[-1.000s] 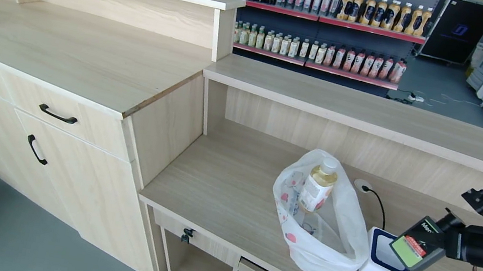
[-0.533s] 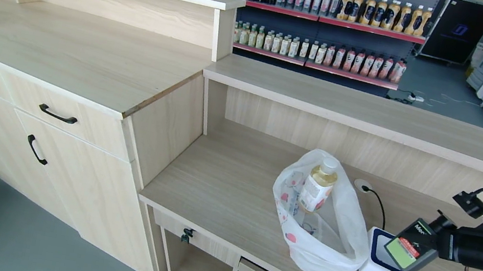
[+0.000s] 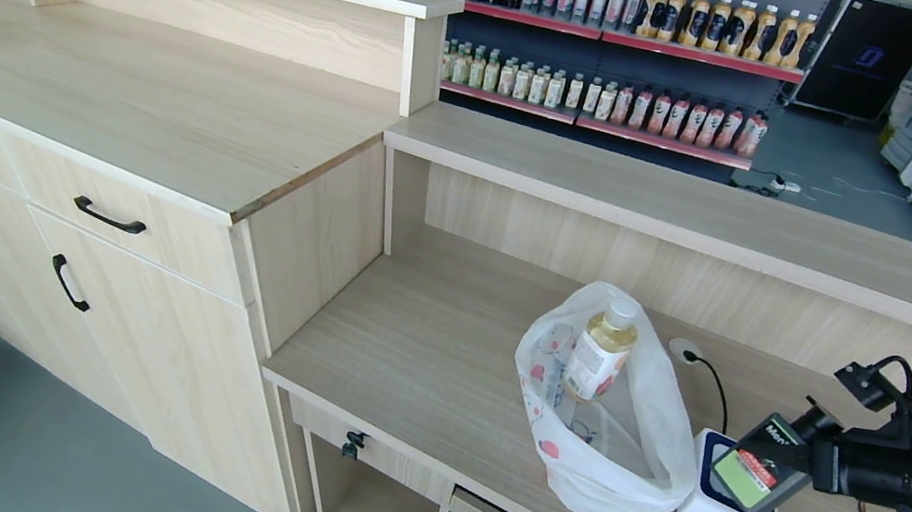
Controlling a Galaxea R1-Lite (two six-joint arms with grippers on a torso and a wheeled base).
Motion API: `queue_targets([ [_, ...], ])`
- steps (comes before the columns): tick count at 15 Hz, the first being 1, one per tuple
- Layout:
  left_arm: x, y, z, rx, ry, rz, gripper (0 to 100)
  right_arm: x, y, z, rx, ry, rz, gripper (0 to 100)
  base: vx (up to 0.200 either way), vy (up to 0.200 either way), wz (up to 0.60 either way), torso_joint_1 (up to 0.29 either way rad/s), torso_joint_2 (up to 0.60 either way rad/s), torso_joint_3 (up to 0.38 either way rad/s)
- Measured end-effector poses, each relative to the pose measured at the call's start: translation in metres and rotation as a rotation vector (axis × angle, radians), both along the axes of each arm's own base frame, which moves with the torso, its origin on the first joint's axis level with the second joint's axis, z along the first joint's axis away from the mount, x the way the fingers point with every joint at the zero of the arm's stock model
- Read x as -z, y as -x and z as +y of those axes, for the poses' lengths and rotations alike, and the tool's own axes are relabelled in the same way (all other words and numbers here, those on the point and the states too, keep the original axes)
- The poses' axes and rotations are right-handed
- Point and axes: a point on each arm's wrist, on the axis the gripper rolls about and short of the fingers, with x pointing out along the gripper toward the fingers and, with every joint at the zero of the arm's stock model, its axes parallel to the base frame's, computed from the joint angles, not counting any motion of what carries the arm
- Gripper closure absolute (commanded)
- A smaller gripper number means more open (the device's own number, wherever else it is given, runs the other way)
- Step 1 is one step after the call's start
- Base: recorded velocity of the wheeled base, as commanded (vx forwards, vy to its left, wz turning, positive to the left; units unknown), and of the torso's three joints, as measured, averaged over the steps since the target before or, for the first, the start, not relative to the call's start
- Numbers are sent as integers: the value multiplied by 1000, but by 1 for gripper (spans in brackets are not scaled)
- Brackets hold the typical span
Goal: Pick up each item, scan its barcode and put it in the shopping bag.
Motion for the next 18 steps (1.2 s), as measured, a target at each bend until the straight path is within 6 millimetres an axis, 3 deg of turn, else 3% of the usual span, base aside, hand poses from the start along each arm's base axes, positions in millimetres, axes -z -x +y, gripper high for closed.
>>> queue_targets([
  [18,0,0,0,0,0,0,0,19,-10,0,-79,-17,-49,100,0,0,0,0,0,0],
])
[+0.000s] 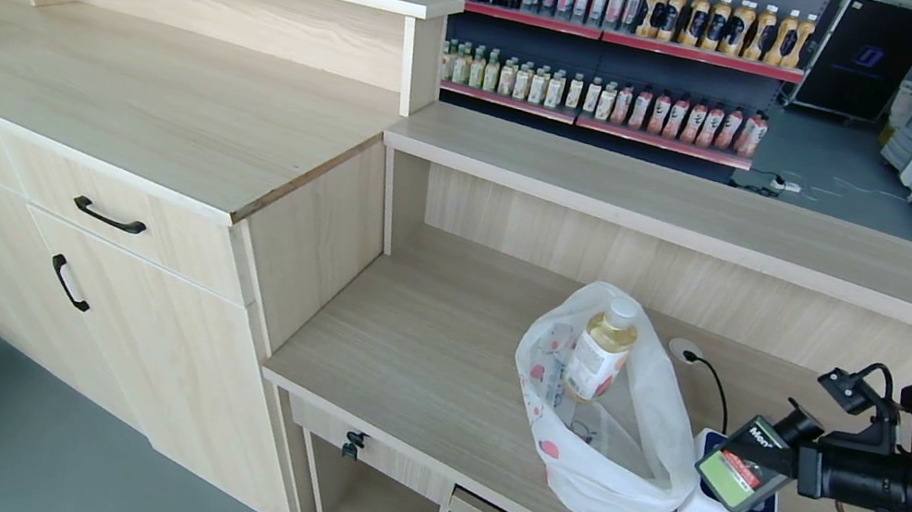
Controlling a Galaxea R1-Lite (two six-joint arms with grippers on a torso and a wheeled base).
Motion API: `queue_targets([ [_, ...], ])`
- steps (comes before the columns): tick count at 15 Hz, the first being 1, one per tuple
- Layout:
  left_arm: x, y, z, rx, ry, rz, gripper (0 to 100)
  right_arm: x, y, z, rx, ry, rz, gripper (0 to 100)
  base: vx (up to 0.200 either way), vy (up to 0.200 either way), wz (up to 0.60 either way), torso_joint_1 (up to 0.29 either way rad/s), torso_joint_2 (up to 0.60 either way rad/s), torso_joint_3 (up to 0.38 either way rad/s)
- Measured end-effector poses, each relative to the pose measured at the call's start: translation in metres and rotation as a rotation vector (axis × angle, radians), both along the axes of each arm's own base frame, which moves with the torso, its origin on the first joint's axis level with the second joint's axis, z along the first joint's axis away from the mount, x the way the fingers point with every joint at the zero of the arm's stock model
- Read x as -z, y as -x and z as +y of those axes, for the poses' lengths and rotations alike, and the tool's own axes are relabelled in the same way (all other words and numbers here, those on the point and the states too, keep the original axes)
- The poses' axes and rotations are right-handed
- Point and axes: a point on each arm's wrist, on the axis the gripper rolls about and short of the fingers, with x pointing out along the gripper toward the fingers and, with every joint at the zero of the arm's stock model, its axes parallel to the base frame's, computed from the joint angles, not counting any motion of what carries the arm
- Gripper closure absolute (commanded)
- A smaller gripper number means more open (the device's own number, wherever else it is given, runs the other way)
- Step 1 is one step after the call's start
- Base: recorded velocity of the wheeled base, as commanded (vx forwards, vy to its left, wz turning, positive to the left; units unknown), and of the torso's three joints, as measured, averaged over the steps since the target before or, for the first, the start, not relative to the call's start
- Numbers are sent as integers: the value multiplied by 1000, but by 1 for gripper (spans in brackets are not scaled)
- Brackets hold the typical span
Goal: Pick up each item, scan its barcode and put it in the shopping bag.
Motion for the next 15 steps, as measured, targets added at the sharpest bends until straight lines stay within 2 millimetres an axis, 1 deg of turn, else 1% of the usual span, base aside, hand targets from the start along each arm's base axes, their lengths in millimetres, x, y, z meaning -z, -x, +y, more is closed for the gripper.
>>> queue_targets([
  [12,0,0,0,0,0,0,0,7,-3,-2,0,-5,14,100,0,0,0,0,0,0],
  [14,0,0,0,0,0,0,0,4,-3,-3,8,-5,9,100,0,0,0,0,0,0],
  [15,0,0,0,0,0,0,0,-2,-1,-3,13,-1,-2,100,0,0,0,0,0,0],
])
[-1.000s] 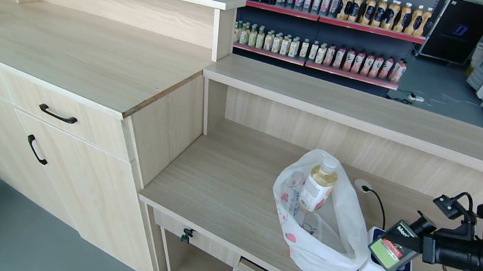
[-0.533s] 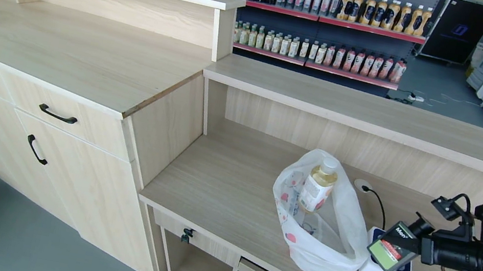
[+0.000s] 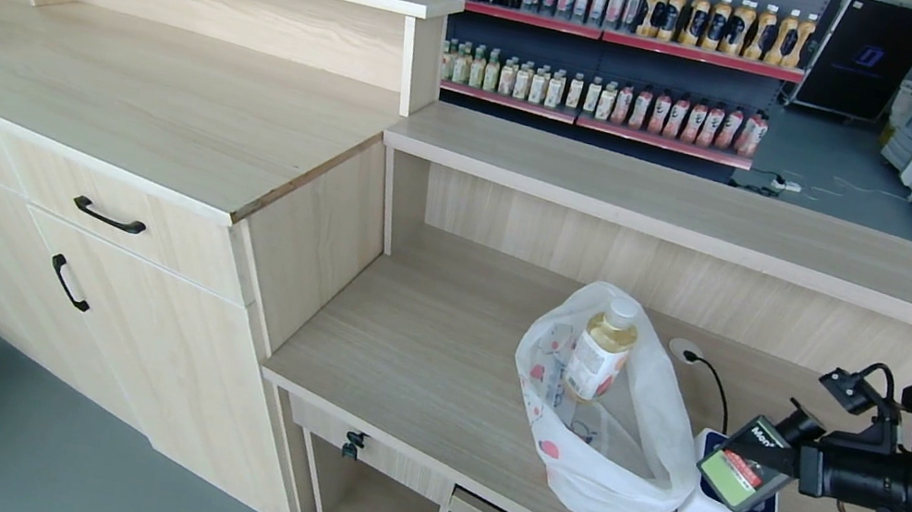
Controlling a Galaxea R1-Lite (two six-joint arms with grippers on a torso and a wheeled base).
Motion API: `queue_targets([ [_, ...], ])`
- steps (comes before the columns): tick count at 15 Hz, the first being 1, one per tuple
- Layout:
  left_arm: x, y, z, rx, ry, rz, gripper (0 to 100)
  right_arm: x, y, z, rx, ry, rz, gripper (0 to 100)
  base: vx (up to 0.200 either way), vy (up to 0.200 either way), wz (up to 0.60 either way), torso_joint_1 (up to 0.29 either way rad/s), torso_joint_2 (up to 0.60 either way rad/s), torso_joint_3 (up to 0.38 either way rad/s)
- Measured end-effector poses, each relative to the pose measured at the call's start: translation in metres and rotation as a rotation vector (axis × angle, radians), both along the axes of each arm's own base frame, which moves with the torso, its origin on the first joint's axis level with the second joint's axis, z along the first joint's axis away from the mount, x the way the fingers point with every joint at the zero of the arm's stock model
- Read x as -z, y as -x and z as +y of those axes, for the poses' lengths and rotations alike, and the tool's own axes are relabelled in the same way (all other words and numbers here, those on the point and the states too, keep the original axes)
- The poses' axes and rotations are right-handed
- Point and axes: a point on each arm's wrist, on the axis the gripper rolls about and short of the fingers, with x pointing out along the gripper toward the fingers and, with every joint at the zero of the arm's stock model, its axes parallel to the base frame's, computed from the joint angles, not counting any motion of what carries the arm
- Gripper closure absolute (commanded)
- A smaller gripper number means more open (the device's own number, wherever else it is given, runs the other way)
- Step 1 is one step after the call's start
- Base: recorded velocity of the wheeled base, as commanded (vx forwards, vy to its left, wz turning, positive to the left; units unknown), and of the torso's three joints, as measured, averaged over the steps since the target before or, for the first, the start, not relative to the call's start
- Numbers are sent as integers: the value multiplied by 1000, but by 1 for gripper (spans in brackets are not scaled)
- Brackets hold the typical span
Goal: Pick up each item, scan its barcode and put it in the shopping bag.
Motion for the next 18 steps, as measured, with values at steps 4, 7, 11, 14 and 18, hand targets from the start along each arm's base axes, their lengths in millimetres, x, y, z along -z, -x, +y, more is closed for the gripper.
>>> queue_targets([
  [4,0,0,0,0,0,0,0,-51,29,0,-53,189,-258,100,0,0,0,0,0,0],
  [7,0,0,0,0,0,0,0,-78,71,-10,-127,497,-518,100,0,0,200,1,1,1],
  [11,0,0,0,0,0,0,0,-99,79,4,-160,601,-708,100,0,0,600,2,1,0],
  [14,0,0,0,0,0,0,0,-101,75,25,-201,514,-710,100,0,0,200,4,1,-1],
  [18,0,0,0,-1,0,0,0,-86,65,58,-307,394,-641,100,0,0,0,0,0,0],
])
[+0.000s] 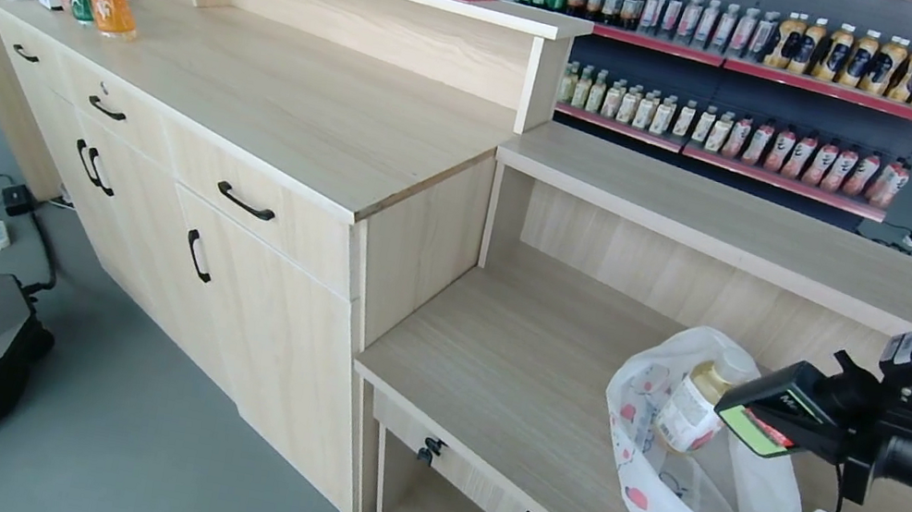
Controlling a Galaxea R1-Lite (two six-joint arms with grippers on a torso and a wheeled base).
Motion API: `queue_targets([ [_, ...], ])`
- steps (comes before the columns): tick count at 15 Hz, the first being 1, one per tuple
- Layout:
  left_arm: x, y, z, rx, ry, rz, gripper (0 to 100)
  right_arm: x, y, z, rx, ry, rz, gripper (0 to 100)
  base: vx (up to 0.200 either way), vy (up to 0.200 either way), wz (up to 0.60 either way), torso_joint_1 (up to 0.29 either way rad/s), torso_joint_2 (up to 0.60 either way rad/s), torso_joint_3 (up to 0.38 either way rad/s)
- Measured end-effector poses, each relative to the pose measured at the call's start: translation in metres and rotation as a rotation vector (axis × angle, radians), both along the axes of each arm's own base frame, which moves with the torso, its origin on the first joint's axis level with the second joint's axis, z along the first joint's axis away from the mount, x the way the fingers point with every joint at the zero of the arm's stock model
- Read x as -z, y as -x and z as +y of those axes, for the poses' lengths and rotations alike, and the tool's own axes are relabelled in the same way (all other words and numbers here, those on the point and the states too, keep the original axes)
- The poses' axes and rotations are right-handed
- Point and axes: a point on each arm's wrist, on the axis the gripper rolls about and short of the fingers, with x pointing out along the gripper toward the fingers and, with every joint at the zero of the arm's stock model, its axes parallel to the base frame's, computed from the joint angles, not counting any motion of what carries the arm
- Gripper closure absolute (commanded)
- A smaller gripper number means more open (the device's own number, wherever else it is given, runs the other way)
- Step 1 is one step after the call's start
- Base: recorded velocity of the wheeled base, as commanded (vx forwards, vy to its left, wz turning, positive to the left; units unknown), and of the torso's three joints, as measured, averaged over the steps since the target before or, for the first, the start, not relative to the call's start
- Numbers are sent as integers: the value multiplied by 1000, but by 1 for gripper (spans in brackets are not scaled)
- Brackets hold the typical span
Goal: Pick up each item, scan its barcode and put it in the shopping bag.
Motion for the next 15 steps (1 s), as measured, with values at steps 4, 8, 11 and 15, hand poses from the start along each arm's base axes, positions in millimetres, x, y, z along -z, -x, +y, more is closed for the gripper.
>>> queue_targets([
  [4,0,0,0,1,0,0,0,36,-17,7,-62,31,79,100,0,0,0,0,0,0],
  [8,0,0,0,1,0,0,0,68,-36,-1,-73,78,79,100,0,0,0,0,0,0],
  [11,0,0,0,0,0,0,0,87,-39,-9,-71,96,106,100,0,0,0,0,0,0],
  [15,0,0,0,1,0,0,0,103,-44,-13,-70,85,148,100,0,0,0,0,0,0],
])
